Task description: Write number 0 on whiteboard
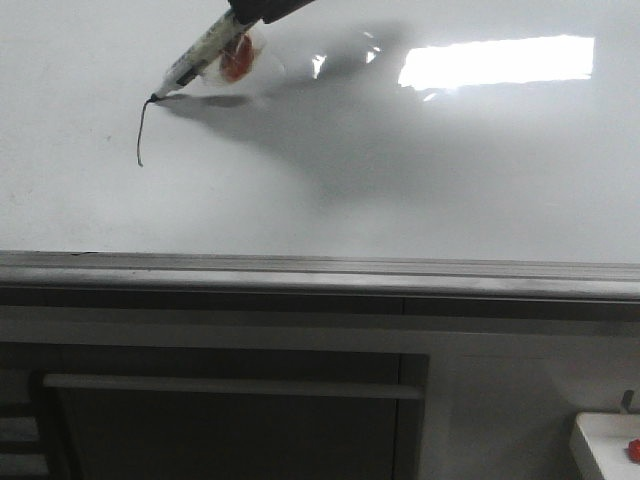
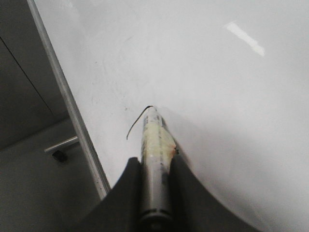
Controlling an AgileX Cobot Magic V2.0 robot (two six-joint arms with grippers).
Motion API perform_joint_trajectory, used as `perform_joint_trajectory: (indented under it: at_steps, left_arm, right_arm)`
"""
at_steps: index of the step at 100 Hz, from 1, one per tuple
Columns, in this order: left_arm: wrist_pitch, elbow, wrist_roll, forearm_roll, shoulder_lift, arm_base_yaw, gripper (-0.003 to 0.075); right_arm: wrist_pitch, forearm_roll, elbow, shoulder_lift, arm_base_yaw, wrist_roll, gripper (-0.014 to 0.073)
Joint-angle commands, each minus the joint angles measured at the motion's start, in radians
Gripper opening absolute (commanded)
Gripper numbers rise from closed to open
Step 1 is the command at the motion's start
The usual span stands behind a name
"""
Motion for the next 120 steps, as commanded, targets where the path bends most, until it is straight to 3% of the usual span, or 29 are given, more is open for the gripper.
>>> perform_joint_trajectory:
  at_steps: [1, 29, 53, 79, 120]
  left_arm:
    - [-0.078, -0.037, -0.01, -0.02, 0.006, 0.005, -0.002]
    - [-0.078, -0.037, -0.01, -0.02, 0.006, 0.005, -0.002]
    - [-0.078, -0.037, -0.01, -0.02, 0.006, 0.005, -0.002]
    - [-0.078, -0.037, -0.01, -0.02, 0.006, 0.005, -0.002]
    - [-0.087, -0.037, -0.01, -0.02, 0.006, 0.005, -0.002]
  right_arm:
    - [-0.036, -0.035, -0.032, -0.058, -0.039, 0.038, -0.0067]
    - [0.0, -0.075, 0.078, -0.095, -0.042, 0.086, -0.005]
    - [-0.011, -0.073, 0.122, -0.075, 0.02, 0.09, -0.005]
    - [-0.053, -0.075, 0.06, 0.0, 0.082, 0.09, -0.005]
    - [-0.064, -0.109, -0.04, 0.002, 0.08, 0.09, -0.005]
